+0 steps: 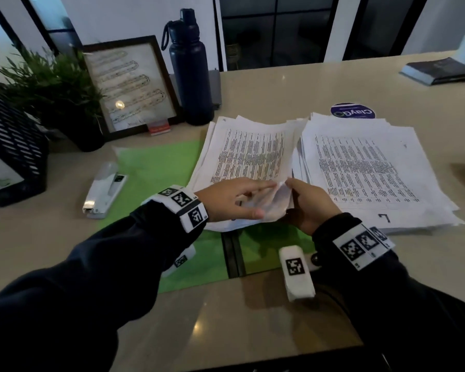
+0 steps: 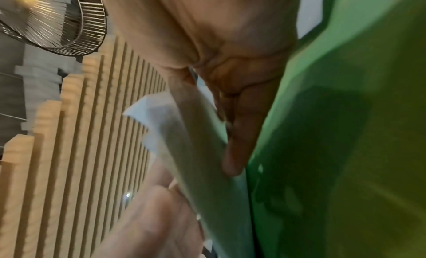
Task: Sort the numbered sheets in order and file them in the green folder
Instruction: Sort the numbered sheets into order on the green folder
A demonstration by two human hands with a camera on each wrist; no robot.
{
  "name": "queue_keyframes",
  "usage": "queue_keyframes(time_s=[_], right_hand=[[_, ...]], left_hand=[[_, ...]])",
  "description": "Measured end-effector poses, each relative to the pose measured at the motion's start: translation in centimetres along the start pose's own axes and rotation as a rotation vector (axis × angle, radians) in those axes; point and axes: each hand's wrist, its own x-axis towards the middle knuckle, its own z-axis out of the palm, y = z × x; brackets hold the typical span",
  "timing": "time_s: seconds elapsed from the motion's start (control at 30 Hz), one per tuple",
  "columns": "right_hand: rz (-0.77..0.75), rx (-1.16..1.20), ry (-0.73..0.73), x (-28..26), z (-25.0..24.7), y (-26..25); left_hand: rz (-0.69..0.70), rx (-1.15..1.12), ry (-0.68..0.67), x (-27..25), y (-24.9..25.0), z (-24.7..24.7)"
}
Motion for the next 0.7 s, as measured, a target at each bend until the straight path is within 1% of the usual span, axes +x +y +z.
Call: queue_keyframes(time_s=[0.1,0.23,0.37,0.47,0.57,0.6,0.7], right_hand=[[-0.024,0.017,-0.023,-0.02,-0.05,0.21],[-0.047,-0.013,-0.143,-0.04,0.32,0.23],[-0.044,-0.026,-0.182,-0.15,0.43,0.22],[-0.047,-0.020,-0.202,-0.16,0.27,0.23],[-0.039,0.010,-0.227,-0.27,-0.06,0.34],[-0.034,0.019,-0.233,-0.26,-0.16,0.39],[-0.016,0.038,-0.264,-0.32,-0.36,0.57]], left_hand=[[-0.026,0.078,0.023,0.03,-0.74,0.15],[-0.062,0.000,0.093,0.05,-0.50,0.16],[-0.102,0.015,0.107,-0.04,-0.38,0.17],[-0.087,0.043,0.114,0.04,-0.33,0.28],[-0.031,-0.029,0.141,0.21,-0.38,0.38],[-0.036,-0.025,0.128,0.19,-0.34,0.47],[-0.118,-0.025,0.160,0.16,-0.71,0.61]])
